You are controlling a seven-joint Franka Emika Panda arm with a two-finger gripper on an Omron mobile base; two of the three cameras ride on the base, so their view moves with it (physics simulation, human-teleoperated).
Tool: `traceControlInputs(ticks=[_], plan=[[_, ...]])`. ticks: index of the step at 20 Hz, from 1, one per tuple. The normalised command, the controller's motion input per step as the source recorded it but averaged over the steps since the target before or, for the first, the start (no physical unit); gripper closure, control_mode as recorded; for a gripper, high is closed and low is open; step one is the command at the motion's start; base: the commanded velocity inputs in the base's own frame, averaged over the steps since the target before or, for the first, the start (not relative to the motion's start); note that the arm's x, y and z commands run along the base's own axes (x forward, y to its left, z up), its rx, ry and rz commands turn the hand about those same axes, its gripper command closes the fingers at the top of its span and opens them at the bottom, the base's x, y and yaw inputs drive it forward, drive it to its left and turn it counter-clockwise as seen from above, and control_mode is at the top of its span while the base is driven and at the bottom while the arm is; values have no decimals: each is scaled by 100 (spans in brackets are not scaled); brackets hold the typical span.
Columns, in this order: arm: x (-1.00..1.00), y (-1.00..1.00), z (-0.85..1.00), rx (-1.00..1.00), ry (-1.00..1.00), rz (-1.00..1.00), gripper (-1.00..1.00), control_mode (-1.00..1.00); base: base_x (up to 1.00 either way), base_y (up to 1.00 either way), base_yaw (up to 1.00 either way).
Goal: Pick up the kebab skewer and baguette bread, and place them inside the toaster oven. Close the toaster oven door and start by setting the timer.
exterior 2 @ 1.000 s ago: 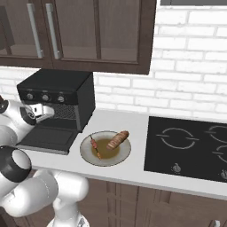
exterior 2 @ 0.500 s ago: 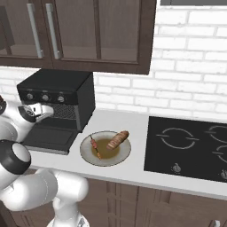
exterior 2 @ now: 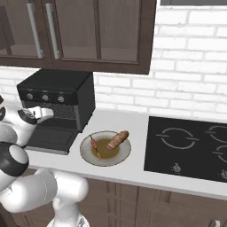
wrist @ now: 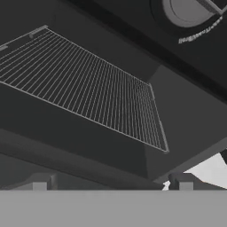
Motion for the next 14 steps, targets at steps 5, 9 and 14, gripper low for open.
traceControlInputs(ticks=[5, 9, 14], plan=[[6, -8, -5, 0, -1, 1, -100, -100, 0, 0, 0], [4, -1, -7, 0, -2, 2, -100, -100, 0, 0, 0], [29, 0, -1, 1, -2, 0, -100, -100, 0, 0, 0]])
